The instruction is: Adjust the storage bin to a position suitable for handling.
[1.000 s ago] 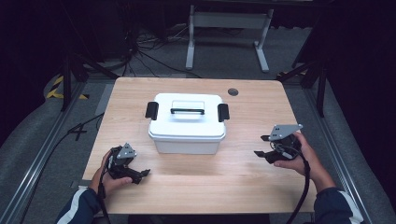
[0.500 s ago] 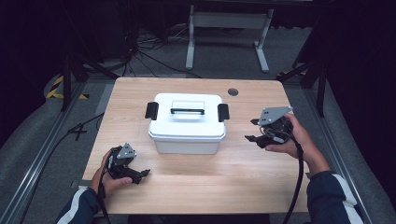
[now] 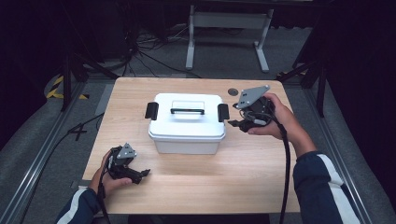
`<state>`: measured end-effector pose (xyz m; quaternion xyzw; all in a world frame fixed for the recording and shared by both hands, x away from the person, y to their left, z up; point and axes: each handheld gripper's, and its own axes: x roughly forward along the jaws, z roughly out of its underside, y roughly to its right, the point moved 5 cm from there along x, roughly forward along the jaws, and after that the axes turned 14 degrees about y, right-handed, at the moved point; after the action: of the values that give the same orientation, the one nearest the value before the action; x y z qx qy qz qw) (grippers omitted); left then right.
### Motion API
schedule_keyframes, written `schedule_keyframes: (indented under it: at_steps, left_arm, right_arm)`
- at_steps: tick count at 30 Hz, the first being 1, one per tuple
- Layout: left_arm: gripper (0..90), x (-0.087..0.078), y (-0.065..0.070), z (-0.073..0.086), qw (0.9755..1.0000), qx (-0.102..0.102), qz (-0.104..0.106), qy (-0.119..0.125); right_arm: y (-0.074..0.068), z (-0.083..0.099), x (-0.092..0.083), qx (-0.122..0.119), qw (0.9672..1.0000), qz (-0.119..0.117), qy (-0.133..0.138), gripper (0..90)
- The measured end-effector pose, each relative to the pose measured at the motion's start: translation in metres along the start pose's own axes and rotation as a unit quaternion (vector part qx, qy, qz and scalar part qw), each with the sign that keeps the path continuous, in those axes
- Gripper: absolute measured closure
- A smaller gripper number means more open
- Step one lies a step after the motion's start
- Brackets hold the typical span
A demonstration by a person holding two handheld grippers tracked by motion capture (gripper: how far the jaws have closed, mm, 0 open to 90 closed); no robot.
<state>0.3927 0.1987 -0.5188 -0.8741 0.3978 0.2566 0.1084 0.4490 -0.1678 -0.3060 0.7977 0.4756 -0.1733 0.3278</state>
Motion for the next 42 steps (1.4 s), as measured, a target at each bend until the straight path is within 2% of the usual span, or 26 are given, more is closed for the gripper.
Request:
schedule_keyframes:
  at_steps: [10, 11, 22, 29, 31, 34, 42]
  left_arm:
    - [0.6, 0.000, 0.000, 0.000, 1.0000, -0.001, 0.000, 0.000]
    - [0.5, 0.000, 0.000, 0.000, 1.0000, -0.001, 0.000, 0.000]
    - [0.6, 0.000, 0.000, 0.000, 1.0000, -0.001, 0.000, 0.000]
    - [0.6, 0.000, 0.000, 0.000, 1.0000, -0.002, -0.001, 0.000]
    - [0.6, 0.000, 0.000, 0.000, 1.0000, -0.003, -0.001, 0.001]
    - [0.6, 0.000, 0.000, 0.000, 1.0000, -0.002, 0.000, -0.002]
    - [0.6, -0.001, 0.000, 0.000, 1.0000, -0.002, 0.000, -0.002]
  right_arm:
    - [0.004, -0.028, 0.032, -0.027, 0.9992, -0.017, -0.026, 44.2]
    - [0.004, -0.032, 0.039, -0.036, 0.9986, -0.021, -0.032, 44.3]
    - [0.004, -0.045, 0.075, -0.059, 0.9957, -0.040, -0.060, 48.1]
    - [0.003, -0.054, 0.091, -0.075, 0.9933, -0.048, -0.074, 49.4]
    - [0.001, -0.055, 0.094, -0.073, 0.9930, -0.051, -0.079, 50.2]
    - [-0.002, -0.057, 0.100, -0.082, 0.9913, -0.055, -0.087, 54.8]
    - [-0.007, -0.065, 0.105, -0.084, 0.9911, -0.071, -0.075, 61.7]
